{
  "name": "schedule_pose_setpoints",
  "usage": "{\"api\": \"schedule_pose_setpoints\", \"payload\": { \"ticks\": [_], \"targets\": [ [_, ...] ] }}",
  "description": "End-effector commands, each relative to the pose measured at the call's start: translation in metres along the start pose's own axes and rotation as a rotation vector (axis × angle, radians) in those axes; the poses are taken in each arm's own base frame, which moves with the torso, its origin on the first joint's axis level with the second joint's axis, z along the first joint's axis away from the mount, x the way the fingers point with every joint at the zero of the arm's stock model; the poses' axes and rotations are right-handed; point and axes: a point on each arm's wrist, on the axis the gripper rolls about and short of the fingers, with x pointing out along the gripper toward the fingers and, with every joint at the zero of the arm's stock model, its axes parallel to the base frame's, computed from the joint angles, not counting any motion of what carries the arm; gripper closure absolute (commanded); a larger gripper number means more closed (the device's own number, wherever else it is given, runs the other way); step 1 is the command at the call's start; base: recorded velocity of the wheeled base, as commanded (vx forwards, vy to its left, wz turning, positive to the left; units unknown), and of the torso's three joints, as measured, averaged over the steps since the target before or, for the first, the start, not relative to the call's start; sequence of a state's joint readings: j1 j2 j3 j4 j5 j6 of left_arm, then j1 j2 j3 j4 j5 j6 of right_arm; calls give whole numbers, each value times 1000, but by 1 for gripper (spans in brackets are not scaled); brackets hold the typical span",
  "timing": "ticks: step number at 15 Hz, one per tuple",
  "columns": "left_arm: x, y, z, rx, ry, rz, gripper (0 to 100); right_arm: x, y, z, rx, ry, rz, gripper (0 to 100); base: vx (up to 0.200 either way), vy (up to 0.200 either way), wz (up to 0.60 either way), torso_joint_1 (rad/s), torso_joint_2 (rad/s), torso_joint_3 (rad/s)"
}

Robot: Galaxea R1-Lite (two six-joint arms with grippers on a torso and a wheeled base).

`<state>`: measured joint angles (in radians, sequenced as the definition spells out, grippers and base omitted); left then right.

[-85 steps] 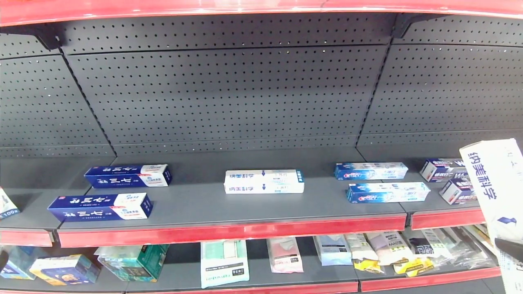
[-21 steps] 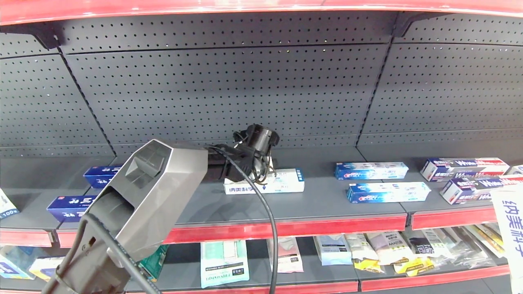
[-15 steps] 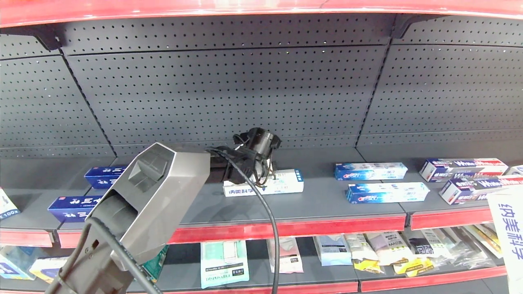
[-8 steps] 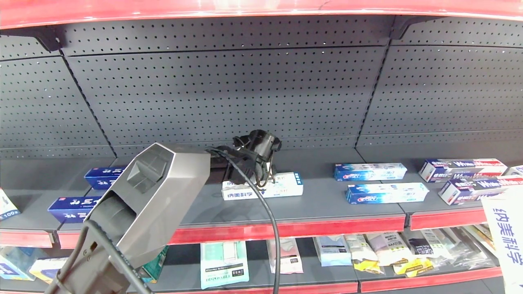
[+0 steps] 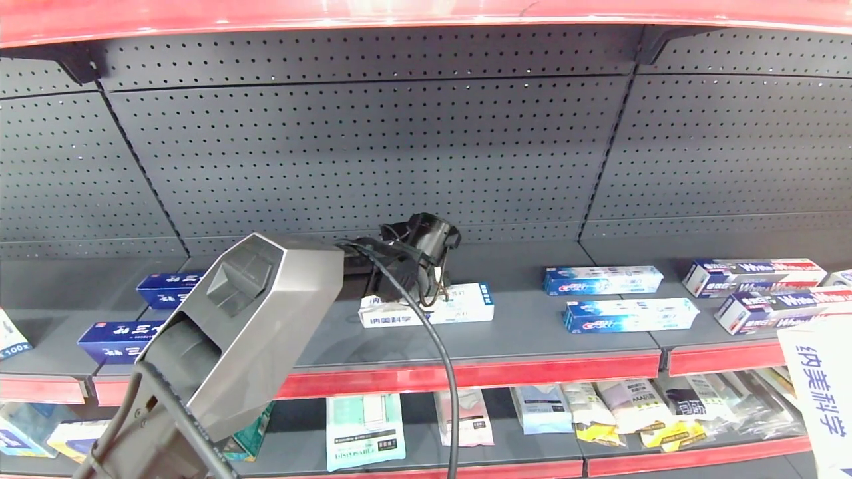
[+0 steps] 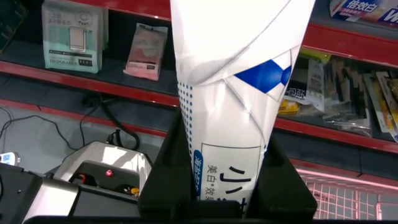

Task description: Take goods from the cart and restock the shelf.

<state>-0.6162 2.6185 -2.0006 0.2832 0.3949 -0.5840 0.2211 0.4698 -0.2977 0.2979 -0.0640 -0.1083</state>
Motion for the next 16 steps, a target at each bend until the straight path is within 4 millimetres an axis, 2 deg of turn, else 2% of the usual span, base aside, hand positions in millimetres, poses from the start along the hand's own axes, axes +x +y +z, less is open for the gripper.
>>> {"api": "schedule_pose_setpoints", "payload": {
  "ticks": [1, 16],
  "targets": [
    [5, 1, -9, 21, 36, 20, 0, 0, 0, 0, -1, 3, 0, 100, 0, 0, 0, 0, 0, 0],
    [9, 10, -9, 6, 65, 61, 0, -1, 0, 1, -9, -7, 11, 100, 0, 0, 0, 0, 0, 0]
  ]
}}
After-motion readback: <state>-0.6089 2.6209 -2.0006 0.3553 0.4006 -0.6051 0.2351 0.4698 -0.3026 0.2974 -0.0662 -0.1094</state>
